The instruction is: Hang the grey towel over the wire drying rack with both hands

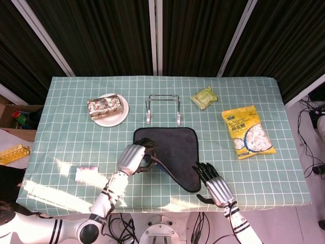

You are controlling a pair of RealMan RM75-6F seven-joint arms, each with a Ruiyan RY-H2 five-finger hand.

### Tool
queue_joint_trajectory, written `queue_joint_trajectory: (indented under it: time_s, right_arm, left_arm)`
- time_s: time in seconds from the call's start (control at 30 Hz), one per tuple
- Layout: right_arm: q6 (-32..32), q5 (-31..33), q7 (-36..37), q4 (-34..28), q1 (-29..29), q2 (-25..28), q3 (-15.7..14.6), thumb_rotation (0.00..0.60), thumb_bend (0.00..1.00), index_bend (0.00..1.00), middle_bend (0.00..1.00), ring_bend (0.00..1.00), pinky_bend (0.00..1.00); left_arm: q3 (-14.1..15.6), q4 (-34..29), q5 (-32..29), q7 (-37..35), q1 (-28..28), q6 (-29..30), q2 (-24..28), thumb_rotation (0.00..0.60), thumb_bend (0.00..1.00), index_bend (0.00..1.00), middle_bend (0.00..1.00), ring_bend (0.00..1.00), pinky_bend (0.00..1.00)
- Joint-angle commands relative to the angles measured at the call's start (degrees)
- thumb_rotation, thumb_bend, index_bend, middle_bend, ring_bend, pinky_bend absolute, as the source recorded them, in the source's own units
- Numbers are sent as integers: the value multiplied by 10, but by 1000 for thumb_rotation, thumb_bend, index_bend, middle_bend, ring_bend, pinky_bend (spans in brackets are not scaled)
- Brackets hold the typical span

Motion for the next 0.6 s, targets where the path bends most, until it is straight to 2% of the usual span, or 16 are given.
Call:
queue_joint_trajectory:
  time_s: [0.03, 0.33, 0.6]
  right_arm:
    - [7, -2, 7, 16, 0, -21, 3, 600, 161, 11, 0, 0, 0]
    - [28, 1, 17, 64, 0, -71, 17, 600, 209, 143, 0, 0, 0]
    - [47, 8, 31, 82, -7, -74, 17, 600, 242, 181, 0, 0, 0]
  left_arm:
    - [-14, -8, -31, 13, -13, 7, -3, 600, 569, 800, 281, 172, 267]
    - [-31, -24, -47, 17, -26, 34, 4, 600, 569, 802, 281, 172, 267]
    - [-32, -32, -58, 6, -33, 39, 17, 600, 569, 803, 281, 172, 267]
